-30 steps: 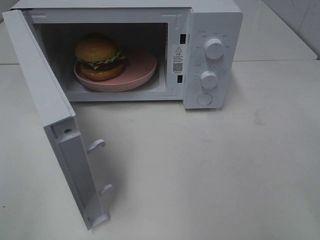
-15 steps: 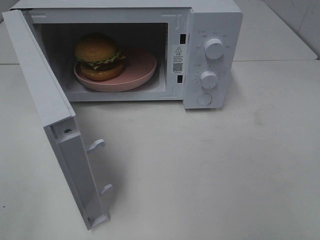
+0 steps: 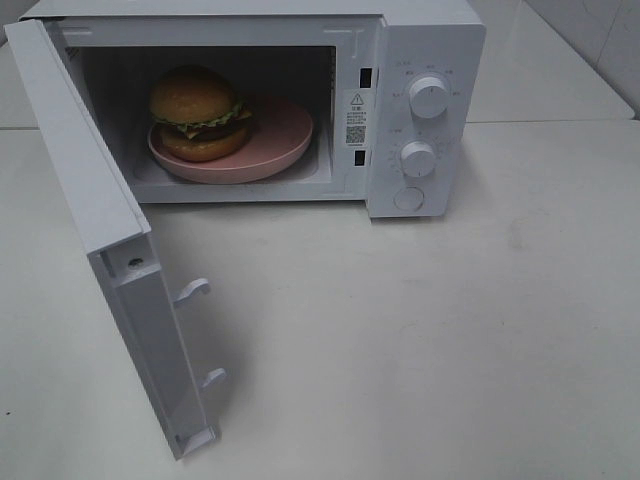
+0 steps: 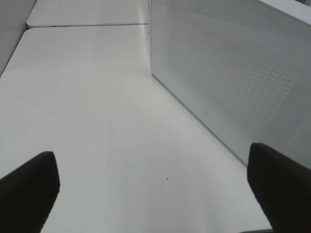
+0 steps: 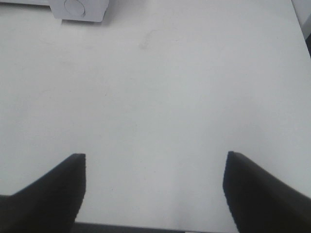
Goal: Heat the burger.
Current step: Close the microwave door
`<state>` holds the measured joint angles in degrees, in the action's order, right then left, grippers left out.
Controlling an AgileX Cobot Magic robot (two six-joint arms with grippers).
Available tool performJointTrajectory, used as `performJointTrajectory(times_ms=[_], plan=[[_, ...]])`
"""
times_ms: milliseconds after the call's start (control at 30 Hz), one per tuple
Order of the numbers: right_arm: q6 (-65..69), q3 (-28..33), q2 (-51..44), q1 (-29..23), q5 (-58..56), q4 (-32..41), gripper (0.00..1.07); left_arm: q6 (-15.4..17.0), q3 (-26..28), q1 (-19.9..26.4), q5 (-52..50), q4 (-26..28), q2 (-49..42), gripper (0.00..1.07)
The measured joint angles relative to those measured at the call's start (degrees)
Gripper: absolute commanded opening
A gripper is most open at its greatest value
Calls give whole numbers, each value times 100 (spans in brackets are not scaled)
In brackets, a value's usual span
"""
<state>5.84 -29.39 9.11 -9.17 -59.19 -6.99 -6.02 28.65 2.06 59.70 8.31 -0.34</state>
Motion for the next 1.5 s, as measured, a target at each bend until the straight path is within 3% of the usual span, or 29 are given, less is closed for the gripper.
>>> performJointTrajectory(times_ms=[400, 1500], plan=[[0, 23, -934, 69, -63, 11, 74, 0, 0, 0, 0, 0, 0, 100], [0, 23, -934, 69, -63, 17, 74, 0, 0, 0, 0, 0, 0, 100]])
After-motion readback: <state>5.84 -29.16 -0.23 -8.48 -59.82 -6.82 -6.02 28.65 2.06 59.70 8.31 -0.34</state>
